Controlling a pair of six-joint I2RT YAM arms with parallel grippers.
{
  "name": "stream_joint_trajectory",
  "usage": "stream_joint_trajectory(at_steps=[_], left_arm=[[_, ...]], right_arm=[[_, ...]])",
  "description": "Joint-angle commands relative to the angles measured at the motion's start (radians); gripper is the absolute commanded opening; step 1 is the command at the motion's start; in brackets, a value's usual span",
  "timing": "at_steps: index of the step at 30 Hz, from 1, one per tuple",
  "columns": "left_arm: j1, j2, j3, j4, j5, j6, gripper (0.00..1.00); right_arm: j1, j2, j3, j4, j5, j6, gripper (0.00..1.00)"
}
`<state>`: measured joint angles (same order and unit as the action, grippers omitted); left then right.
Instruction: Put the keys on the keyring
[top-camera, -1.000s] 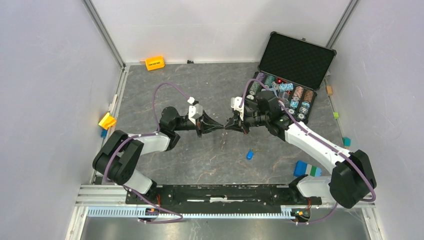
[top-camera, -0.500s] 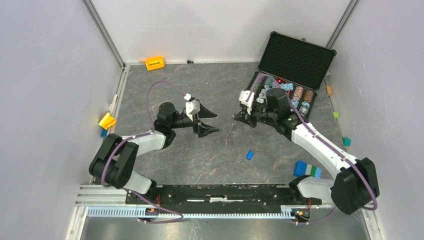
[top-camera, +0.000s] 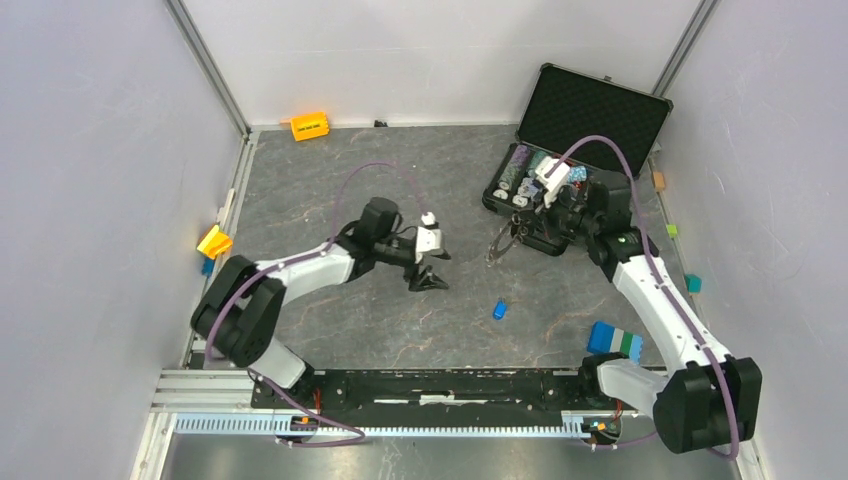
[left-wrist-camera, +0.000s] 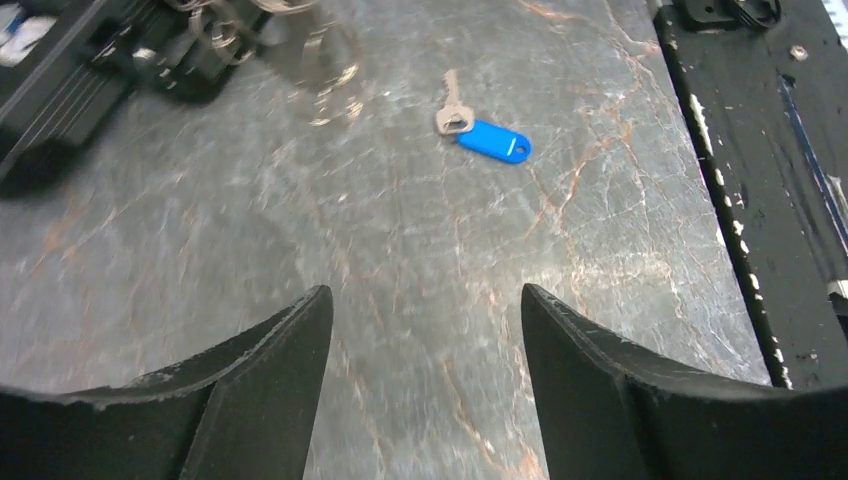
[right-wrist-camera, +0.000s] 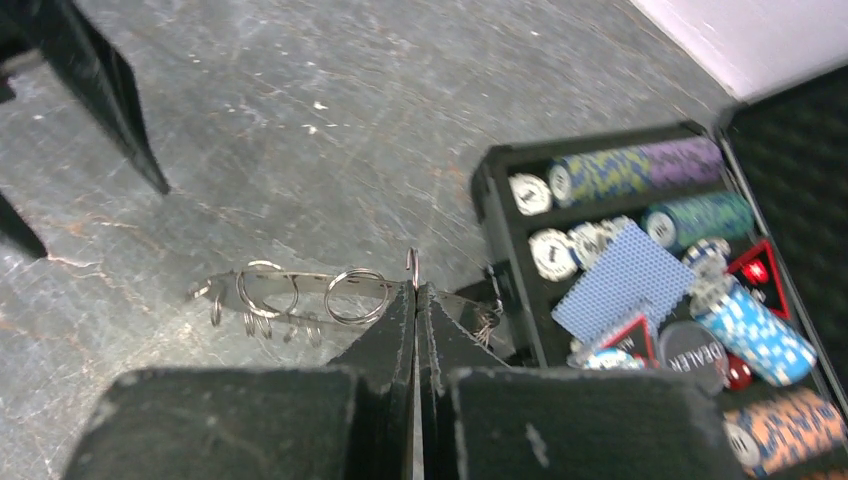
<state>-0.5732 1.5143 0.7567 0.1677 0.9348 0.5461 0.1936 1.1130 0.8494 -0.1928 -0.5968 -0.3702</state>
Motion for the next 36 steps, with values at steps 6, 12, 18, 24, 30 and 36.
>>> stream_joint_trajectory(at_steps=[6,12,18,24,30,36], left_arm=[[-0.164,0.329,0.446,-0.627,0.061,0.501,0.54],[-0.222,0.46,0.602,-0.803,0.082,0.645,0.51],[-0.272,0.522,0.689,-0.83,0.041,0.629,0.53],[-0.32,0.588,0.79,-0.83,-0.05,0.484,0.56],[-0.344,0.627,0.827,-0.726,-0.147,0.269,0.58],[-0.353,0.66,0.871,-0.688,-0.206,0.175,0.59]], right_arm=[[-0.134,-0.076,0.032,-0.038,0.016,0.047,0.0],[-0.216,-0.112,0.03,-0.058,0.052,0.063,0.0],[-0.282,-0.097,0.053,-0.097,0.056,0.076,0.0],[-0.294,-0.129,0.027,-0.099,0.048,0.071,0.0],[-0.296,-0.138,0.019,-0.111,0.006,0.064,0.0],[-0.296,-0.141,-0.008,-0.104,-0.022,0.067,0.0]])
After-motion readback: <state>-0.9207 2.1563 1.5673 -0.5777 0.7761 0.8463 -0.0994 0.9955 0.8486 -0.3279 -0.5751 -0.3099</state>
